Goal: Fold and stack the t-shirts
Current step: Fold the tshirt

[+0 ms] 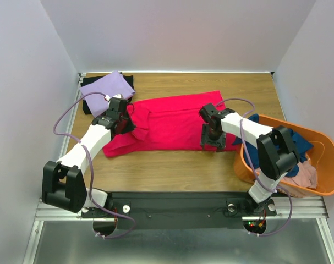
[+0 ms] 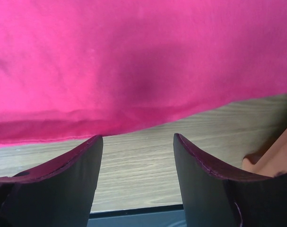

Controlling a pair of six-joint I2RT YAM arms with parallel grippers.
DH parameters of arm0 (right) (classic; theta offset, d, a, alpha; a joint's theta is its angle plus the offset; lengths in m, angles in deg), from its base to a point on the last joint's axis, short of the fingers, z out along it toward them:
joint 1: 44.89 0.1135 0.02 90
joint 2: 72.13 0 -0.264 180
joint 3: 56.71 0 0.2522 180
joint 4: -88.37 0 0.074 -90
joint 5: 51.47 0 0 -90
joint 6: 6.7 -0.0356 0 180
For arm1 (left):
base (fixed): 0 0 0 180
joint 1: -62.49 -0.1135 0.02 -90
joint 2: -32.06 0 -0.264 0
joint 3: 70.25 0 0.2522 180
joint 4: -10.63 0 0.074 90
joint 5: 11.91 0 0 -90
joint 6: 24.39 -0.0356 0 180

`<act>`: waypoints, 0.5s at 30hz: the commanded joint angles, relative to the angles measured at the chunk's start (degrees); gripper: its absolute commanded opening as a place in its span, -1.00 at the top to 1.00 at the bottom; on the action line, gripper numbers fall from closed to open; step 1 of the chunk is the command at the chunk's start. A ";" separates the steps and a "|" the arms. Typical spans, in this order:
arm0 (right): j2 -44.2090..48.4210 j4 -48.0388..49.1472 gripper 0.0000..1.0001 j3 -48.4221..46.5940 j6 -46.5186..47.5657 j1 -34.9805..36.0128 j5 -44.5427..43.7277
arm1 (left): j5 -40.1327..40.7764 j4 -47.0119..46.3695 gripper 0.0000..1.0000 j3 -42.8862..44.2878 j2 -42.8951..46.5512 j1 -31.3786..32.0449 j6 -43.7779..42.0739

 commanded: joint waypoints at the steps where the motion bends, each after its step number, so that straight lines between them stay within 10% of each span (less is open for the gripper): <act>1: 0.87 0.69 -0.35 0.40 -5.74 0.21 -2.03 | -0.54 -0.25 1.00 1.01 0.77 -2.30 -4.08; 15: 0.35 1.05 -0.38 -2.93 -15.06 0.30 -9.06 | -1.15 -1.13 1.00 4.88 -1.25 -6.71 -12.87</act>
